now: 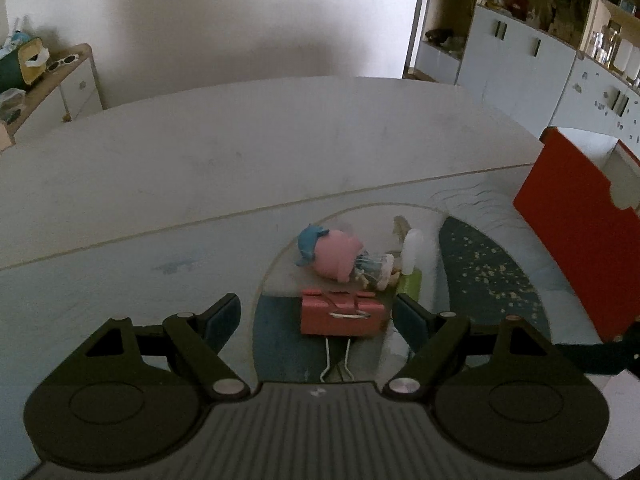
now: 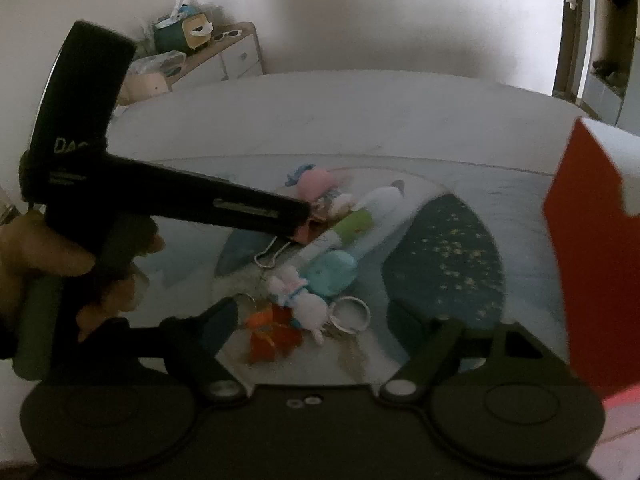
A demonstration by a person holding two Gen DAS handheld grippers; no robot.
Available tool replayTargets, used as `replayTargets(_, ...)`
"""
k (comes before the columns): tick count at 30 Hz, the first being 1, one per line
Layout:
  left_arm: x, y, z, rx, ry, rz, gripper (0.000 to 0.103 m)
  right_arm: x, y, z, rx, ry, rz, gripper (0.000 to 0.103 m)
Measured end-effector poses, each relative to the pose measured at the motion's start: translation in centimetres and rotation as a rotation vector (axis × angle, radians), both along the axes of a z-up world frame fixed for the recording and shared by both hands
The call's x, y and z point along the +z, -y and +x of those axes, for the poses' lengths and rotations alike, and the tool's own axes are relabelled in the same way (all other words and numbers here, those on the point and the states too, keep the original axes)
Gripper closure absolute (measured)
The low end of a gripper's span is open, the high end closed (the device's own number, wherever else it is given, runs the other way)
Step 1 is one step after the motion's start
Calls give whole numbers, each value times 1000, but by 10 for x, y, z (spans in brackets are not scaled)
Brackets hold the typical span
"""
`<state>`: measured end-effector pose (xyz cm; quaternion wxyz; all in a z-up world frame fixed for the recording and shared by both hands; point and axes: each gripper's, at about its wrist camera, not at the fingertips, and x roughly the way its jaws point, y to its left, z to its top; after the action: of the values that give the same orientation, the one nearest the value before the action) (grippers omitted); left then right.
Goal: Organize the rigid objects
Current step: 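Grasp the pink binder clip with the left tool while the right tool grasps the white bunny keychain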
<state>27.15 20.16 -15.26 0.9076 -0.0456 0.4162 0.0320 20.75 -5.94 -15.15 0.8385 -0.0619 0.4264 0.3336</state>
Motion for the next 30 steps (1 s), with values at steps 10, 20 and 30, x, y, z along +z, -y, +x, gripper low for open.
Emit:
replayTargets(10, -16, 1, 15, -46, 3, 13, 20, -14, -11, 12, -40, -49, 4, 39)
replayTargets(20, -26, -4, 12, -63, 13, 9, 23, -19, -16, 12, -68, -52, -9, 51)
replayTargets(30, -27, 1, 10, -100, 20, 29, 53, -20, -18, 11, -82, -40, -21, 64)
